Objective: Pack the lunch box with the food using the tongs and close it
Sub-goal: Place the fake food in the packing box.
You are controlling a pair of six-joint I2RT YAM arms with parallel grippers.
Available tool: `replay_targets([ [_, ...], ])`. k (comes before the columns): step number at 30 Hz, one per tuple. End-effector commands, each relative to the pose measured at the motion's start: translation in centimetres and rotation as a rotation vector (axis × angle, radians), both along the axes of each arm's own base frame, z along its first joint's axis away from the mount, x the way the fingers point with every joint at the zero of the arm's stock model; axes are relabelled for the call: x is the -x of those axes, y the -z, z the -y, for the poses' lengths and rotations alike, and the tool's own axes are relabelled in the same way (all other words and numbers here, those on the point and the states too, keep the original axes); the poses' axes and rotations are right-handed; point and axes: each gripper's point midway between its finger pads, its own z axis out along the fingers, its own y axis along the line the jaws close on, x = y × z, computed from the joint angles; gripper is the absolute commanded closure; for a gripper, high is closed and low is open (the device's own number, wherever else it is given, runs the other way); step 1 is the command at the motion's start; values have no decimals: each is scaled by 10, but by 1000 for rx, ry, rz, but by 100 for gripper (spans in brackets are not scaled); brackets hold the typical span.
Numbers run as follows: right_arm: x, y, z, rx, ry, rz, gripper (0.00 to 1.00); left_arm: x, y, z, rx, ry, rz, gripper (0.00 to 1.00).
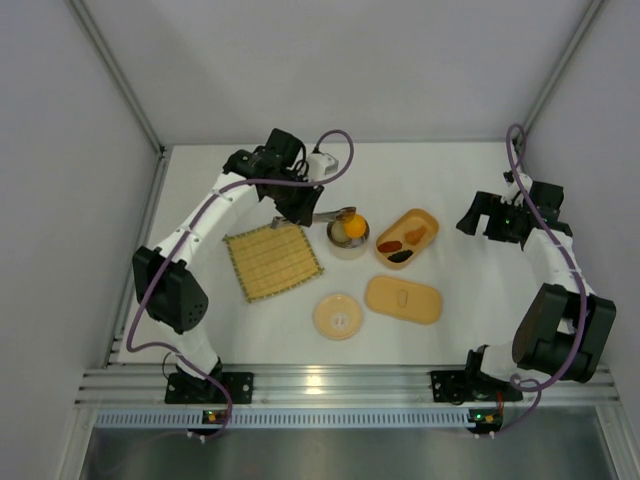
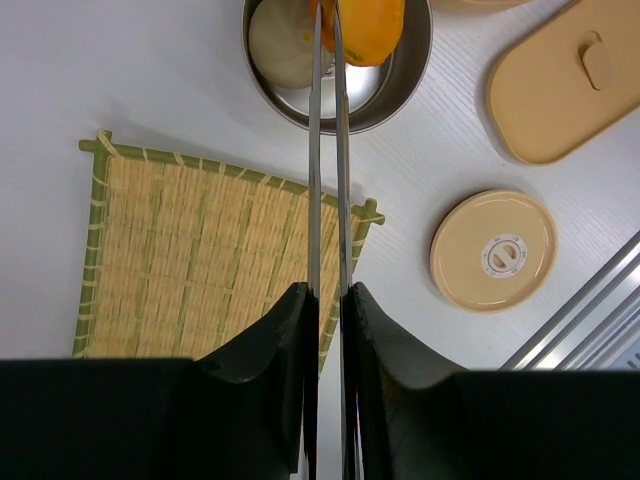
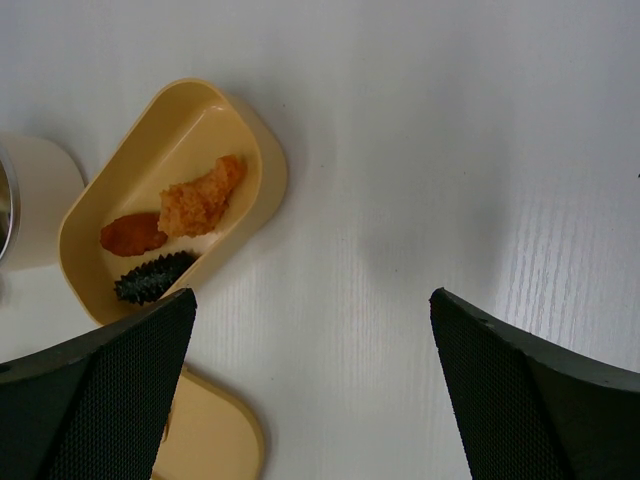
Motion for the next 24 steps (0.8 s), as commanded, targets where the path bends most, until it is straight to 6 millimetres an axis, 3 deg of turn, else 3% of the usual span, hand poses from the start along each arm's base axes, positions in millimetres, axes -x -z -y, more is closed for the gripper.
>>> replay_targets([
  [1,-11,-22,7,16,7,64,1,-16,-14,2,17,-30,70,100],
  [24,-11,-21,7,19,4,64,1,6,0,19,-56,30,91,100],
])
